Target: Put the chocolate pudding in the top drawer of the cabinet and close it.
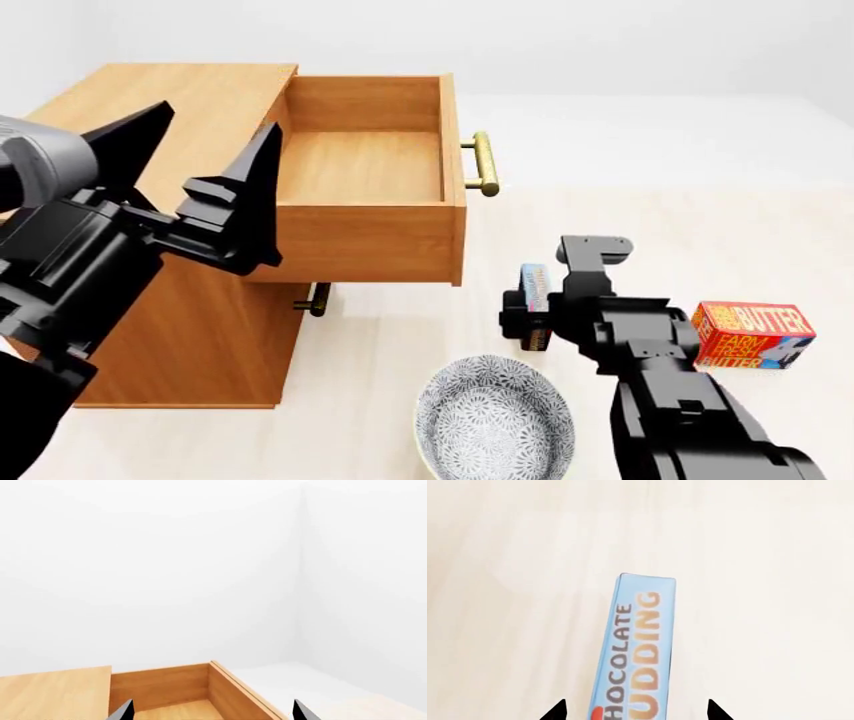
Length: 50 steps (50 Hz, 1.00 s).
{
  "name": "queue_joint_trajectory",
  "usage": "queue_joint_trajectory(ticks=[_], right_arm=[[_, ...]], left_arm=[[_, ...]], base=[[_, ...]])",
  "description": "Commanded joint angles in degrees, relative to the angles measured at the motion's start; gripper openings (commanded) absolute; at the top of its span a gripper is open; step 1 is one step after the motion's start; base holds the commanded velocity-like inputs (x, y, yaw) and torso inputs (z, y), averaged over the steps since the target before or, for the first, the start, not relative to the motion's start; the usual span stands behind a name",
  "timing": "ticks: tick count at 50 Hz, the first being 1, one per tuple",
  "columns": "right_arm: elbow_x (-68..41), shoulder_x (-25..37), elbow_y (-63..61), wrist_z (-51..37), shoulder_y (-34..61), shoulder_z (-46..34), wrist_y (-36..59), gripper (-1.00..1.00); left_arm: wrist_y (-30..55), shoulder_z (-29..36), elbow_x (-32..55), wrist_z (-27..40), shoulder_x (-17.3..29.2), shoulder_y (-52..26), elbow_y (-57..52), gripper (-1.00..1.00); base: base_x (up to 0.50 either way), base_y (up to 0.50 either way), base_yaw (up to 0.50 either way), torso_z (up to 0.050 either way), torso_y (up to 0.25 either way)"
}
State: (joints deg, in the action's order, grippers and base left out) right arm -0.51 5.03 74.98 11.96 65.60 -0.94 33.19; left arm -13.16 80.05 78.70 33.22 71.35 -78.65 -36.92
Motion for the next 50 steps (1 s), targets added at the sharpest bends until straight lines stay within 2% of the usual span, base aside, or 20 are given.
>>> queue_joint_trajectory(ticks=[1, 32, 33, 50], right_arm=[[0.3, -0.1, 0.0, 0.0, -0.6, 0.3, 0.0, 1.00], [0.5, -0.3, 0.0, 0.3, -1.5, 1.5, 3.4, 1.00], [0.6, -0.3, 0.0, 0.2, -1.5, 1.3, 3.0, -1.00], [0.5, 0.5, 0.0, -1.8, -1.0, 2.1, -1.9, -1.00]], left_arm=[[-0.3, 0.0, -0.4, -0.3, -0.3, 0.6, 0.6, 1.00], [-0.3, -0.2, -0.6, -0.4, 0.0, 1.6, 0.2, 1.00], [-0.3, -0.2, -0.6, -0.4, 0.0, 1.6, 0.3, 1.00], [-0.5, -0.5, -1.0, -0.1, 0.4, 2.1, 0.1, 1.00]], base=[[0.00, 0.00, 0.00, 0.000, 0.000], [0.00, 0.00, 0.00, 0.000, 0.000], [0.00, 0.00, 0.00, 0.000, 0.000], [0.00, 0.00, 0.00, 0.000, 0.000]])
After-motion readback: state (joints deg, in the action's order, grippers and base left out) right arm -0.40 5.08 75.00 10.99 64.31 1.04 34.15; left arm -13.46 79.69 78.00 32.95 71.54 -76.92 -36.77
